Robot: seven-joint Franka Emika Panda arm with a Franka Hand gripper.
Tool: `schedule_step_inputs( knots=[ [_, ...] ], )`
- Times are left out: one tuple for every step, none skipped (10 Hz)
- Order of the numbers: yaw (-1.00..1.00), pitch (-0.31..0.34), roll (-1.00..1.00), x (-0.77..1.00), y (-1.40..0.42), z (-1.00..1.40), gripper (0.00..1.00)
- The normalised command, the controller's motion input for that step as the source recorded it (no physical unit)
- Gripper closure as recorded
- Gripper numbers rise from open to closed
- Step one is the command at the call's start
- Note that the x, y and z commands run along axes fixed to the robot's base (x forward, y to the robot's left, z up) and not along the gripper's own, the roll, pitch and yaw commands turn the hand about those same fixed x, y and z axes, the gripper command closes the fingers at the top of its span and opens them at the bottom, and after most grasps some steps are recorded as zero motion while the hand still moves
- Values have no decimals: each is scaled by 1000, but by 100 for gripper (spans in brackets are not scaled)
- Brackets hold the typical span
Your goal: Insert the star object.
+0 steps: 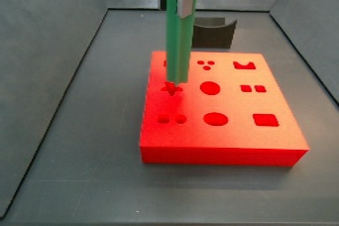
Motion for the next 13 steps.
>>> schedule_step_inputs(
  knots=[
    [-69, 53, 0, -146, 111, -217, 100],
    [0, 0, -97, -40, 49, -149, 100],
    [149, 0, -71, 31, 0, -146, 100],
    [169, 0, -84, 180, 0, -83, 100],
    [111, 0, -26, 314, -57, -94, 100],
    [54, 0, -19, 231, -3, -206, 100],
    [0, 0, 0, 0, 0, -263, 100],
    [0, 0, 0, -114, 89, -151, 100],
    [0, 0, 0, -231, 80, -37, 100],
    [37, 0, -40, -277, 0, -3, 100],
    [283, -11, -81, 0, 0, -137, 100],
    [286, -34, -73, 80, 0, -151, 100],
    [0, -7, -60, 83, 0, -57, 100]
  ],
)
